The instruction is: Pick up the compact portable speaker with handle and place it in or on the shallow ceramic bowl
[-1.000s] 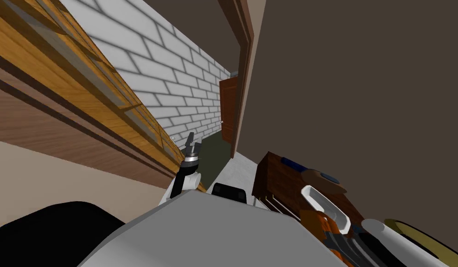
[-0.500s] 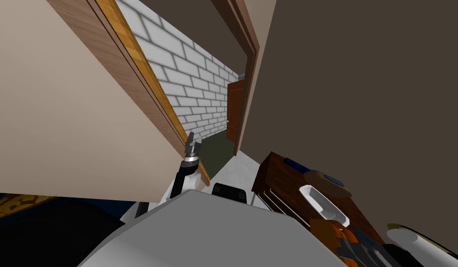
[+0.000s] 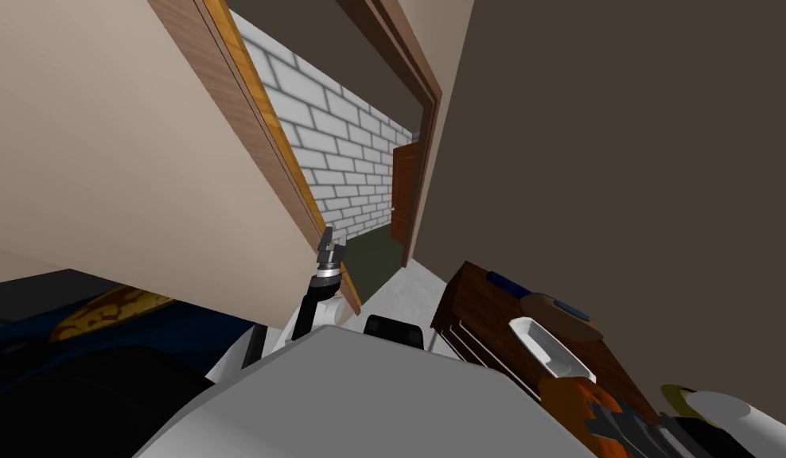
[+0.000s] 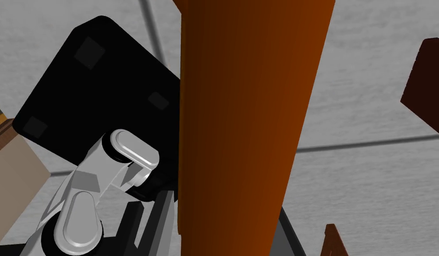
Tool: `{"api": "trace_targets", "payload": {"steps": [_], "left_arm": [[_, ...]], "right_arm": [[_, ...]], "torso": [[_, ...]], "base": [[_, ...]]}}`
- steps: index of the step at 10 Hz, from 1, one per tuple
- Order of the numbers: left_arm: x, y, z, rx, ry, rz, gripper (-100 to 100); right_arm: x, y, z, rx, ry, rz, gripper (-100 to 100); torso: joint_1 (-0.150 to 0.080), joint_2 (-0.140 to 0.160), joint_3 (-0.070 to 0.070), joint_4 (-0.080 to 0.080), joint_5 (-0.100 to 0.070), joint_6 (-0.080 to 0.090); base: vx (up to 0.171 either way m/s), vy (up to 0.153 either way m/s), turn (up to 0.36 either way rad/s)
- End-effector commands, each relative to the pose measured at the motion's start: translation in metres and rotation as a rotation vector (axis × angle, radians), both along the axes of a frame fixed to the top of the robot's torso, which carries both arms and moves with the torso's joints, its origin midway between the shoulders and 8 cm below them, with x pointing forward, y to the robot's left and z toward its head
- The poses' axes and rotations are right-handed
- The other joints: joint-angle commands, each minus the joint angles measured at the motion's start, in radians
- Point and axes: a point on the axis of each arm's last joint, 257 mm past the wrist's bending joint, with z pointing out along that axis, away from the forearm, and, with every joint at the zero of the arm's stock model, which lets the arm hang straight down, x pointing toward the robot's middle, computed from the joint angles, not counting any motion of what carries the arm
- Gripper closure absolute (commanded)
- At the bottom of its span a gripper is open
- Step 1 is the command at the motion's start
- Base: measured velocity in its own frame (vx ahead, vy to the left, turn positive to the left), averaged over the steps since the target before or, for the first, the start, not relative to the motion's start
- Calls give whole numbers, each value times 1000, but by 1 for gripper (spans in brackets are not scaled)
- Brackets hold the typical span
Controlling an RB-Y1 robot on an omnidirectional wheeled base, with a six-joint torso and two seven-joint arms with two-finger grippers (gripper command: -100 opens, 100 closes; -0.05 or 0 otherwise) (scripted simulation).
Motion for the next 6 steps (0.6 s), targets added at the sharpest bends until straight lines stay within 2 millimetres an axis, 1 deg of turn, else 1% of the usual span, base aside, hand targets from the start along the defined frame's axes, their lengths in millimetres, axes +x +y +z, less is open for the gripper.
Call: {"api": "trace_targets", "payload": {"steps": [1, 6], "left_arm": [[0, 0, 0, 0, 0, 0, 0], [0, 0, 0, 0, 0, 0, 0]], "right_arm": [[10, -13, 17, -24, -23, -4, 100], [48, -50, 72, -105, -102, 28, 100]], "torso": [[0, 0, 0, 0, 0, 0], [-6, -8, -4, 0, 1, -4]], "base": [[-12, -151, 178], [15, -153, 126]]}}
